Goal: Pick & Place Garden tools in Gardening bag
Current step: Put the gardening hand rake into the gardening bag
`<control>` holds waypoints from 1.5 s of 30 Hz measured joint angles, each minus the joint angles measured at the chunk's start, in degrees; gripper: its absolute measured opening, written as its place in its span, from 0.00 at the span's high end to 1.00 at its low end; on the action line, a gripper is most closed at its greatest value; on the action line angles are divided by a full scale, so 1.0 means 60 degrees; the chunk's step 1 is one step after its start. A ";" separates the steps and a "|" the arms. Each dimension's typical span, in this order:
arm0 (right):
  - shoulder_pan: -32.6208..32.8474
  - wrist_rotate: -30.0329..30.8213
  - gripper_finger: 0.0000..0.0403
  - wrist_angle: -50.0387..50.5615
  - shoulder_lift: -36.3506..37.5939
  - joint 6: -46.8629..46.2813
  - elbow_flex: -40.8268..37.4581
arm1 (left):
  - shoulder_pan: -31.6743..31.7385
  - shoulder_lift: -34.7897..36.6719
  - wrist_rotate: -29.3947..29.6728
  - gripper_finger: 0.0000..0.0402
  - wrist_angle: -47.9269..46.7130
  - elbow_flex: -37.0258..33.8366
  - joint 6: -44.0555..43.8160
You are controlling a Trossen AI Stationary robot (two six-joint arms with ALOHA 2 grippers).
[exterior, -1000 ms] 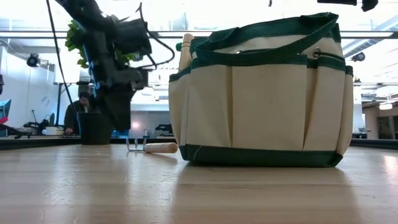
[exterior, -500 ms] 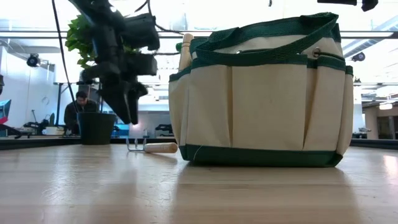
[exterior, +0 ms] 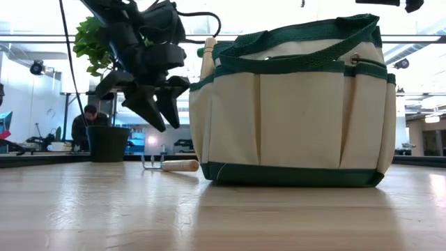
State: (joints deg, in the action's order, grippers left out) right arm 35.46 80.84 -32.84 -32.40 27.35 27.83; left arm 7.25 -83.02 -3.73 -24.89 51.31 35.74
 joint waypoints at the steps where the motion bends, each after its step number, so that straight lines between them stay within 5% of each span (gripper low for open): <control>1: 0.0003 0.0003 0.53 0.0000 0.0000 0.0000 0.0000 | -0.0001 0.0000 -0.0062 0.56 -0.0006 0.0000 0.0004; 11: 0.0000 0.0004 0.53 0.0000 0.0000 -0.0028 0.0000 | -0.0350 -0.0160 -0.0738 0.56 0.0318 -0.0256 0.0283; 29: 0.0002 0.0007 0.53 0.0007 -0.0002 -0.0035 0.0000 | -0.0350 -0.2550 -0.0696 0.57 0.0579 0.0290 0.0331; 34: 0.0002 0.0015 0.53 0.0011 0.0004 -0.0033 -0.0023 | -0.0353 -0.2743 -0.0761 0.65 0.0588 0.0295 0.0320; 39: 0.0000 0.0015 0.53 0.0007 0.0004 -0.0040 -0.0044 | -0.0368 -0.2714 -0.0737 0.83 0.0573 0.0284 0.0106; 45: 0.0000 0.0015 0.53 0.0007 0.0004 -0.0034 -0.0051 | -0.0364 -0.2573 -0.0645 0.84 0.0606 0.0272 -0.1106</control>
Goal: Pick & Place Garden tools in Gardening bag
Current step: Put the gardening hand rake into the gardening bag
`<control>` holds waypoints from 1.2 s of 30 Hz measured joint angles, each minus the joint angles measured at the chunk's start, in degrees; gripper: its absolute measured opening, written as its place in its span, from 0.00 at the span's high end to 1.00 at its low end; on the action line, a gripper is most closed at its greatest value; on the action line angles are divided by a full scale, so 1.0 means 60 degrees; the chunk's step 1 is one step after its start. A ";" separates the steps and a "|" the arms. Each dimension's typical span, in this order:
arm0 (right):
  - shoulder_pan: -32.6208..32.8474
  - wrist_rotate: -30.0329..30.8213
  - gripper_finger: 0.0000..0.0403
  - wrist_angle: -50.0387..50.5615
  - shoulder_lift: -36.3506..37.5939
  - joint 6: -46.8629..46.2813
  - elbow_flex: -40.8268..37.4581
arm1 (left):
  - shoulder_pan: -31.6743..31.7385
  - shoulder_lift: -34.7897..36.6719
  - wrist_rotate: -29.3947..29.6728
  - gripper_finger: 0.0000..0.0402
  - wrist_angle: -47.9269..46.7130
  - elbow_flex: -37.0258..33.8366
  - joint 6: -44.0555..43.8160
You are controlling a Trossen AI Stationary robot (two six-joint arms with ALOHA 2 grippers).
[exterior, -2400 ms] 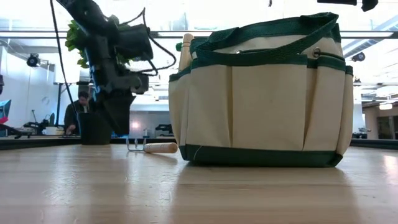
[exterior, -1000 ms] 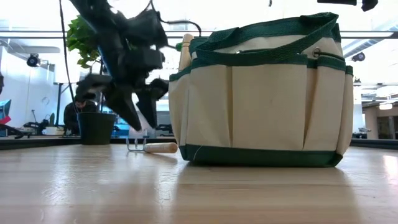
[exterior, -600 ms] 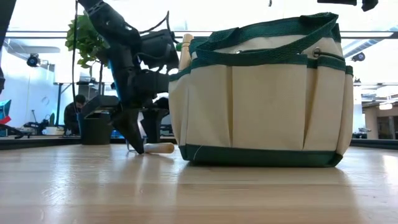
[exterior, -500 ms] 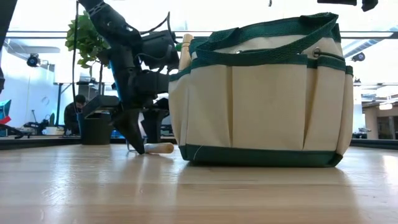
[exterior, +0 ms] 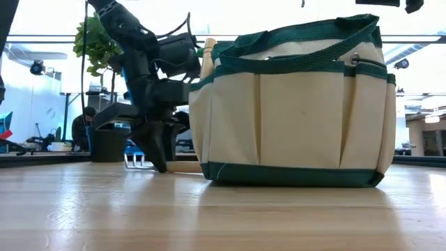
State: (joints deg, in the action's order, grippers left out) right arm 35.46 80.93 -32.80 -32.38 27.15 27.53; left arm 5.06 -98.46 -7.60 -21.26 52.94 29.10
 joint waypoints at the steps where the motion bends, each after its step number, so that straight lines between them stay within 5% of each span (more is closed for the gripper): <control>1: 0.0002 0.0000 0.53 0.0000 0.0000 0.0002 0.0000 | 0.0000 0.0061 0.0027 0.84 -0.0014 -0.0006 -0.0222; 22: 0.0004 -0.0003 0.53 -0.0004 -0.0004 -0.0006 0.0000 | 0.0014 0.5273 0.3473 0.84 -0.2335 -0.0042 -0.3287; 28: 0.0002 -0.0004 0.53 0.0000 -0.0007 -0.0006 0.0000 | 0.0004 0.6165 0.4050 0.84 -0.1239 -0.0042 -0.3720; 36: 0.0002 -0.0004 0.53 0.0000 -0.0007 0.0032 -0.0004 | -0.0011 0.6411 0.3641 0.84 0.1668 -0.0092 -0.3093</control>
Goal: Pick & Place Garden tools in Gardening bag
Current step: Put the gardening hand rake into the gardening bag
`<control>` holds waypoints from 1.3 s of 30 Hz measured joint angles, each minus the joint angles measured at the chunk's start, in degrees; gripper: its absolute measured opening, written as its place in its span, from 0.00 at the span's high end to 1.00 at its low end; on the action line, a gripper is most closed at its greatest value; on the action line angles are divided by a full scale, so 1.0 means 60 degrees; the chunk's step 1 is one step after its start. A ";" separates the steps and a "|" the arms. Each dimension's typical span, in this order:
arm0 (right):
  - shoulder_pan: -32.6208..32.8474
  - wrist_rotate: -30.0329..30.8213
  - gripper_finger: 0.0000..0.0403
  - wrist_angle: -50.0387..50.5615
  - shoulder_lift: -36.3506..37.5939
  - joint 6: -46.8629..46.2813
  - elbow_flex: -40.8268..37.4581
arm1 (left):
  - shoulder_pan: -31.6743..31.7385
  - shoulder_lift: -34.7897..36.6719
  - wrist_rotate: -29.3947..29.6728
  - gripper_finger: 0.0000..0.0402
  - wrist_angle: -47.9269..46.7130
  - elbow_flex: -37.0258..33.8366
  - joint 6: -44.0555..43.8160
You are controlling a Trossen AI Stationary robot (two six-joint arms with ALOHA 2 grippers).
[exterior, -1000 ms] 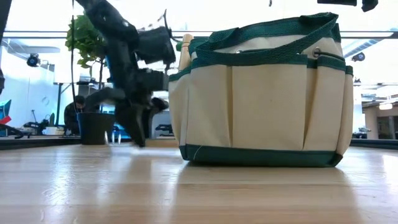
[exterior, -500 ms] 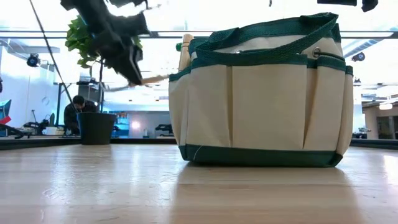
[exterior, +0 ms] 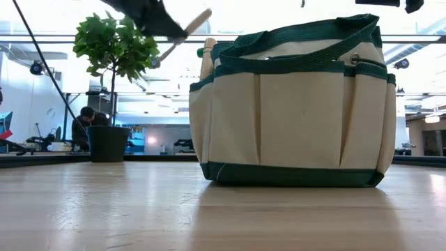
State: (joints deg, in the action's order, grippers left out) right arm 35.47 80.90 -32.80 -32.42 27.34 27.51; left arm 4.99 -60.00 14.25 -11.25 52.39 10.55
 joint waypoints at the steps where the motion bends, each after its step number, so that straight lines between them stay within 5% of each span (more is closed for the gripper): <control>1: 0.0002 0.0001 0.53 -0.0002 -0.0007 -0.0001 0.0000 | 0.0000 -0.0002 -0.0198 0.84 0.0358 -0.0011 0.0027; 12: 0.0000 -0.0067 0.53 0.0000 -0.0089 -0.0270 -0.0058 | 0.0000 -0.0998 -0.3378 0.84 0.4977 -0.0355 0.0153; 17: 0.0002 -0.1131 0.53 0.0011 -0.0356 -0.0206 -0.0058 | -0.0011 -0.1842 -0.4380 0.84 0.7017 -0.0534 -0.0021; 26: -0.0002 -0.4339 0.53 -0.0091 -0.0613 -0.3938 0.0044 | -0.0143 -0.2762 -0.4396 0.84 0.7424 -0.0361 0.3698; 31: -0.0005 -0.5944 0.53 -0.0147 -0.0616 -0.5452 0.0044 | -0.0528 -0.2869 -0.4220 0.84 0.5888 0.0297 0.6567; 39: -0.0133 -0.6993 0.53 -0.0089 -0.0879 -0.7097 0.0055 | -0.1474 -0.2969 -0.0903 0.84 0.2571 0.1898 1.0922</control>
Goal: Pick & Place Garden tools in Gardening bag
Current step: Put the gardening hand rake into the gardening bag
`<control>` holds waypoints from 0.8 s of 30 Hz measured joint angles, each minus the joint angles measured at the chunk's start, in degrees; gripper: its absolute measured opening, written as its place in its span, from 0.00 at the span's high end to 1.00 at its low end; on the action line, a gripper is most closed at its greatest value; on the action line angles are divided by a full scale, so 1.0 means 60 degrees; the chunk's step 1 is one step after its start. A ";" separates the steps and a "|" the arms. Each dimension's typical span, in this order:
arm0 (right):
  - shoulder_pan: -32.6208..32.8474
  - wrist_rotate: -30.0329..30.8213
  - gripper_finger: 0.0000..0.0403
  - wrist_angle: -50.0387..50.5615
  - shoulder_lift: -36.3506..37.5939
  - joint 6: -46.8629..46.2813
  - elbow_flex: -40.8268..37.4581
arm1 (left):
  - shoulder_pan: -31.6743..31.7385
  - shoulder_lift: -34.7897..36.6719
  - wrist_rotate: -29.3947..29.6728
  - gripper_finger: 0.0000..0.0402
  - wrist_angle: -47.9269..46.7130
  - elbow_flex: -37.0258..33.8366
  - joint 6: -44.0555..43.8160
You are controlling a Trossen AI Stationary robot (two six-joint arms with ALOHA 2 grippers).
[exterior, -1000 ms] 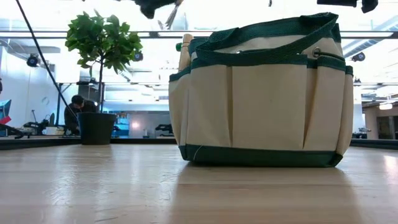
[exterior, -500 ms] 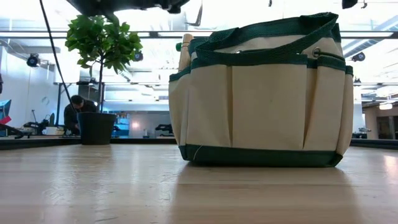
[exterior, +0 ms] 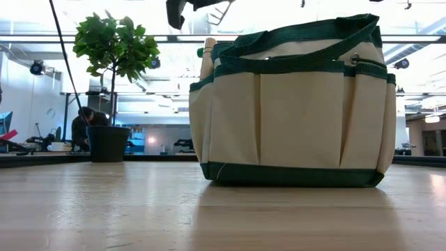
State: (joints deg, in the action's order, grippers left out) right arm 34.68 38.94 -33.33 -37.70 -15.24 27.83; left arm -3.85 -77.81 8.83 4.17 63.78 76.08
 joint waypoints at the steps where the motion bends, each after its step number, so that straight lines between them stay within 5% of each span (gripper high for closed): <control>1: -0.0019 -0.0010 0.53 0.0008 -0.0100 -0.0190 0.0000 | -0.0093 -0.0056 0.0288 0.84 -0.0245 0.0172 0.0361; 17: -0.1332 -0.1485 0.53 0.0192 -0.1570 -0.1954 -0.0011 | -0.1297 -0.2143 0.4252 0.84 -0.1777 0.3006 0.5330; 24: -0.2292 -0.2599 0.53 0.1005 -0.1720 -0.2606 -0.0015 | -0.1751 -0.2322 0.4419 0.84 -0.1738 0.3120 0.6767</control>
State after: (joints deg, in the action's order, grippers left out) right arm 20.92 23.34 -27.30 -48.02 -30.87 27.75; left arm -14.35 -91.75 35.35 -6.26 82.50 116.68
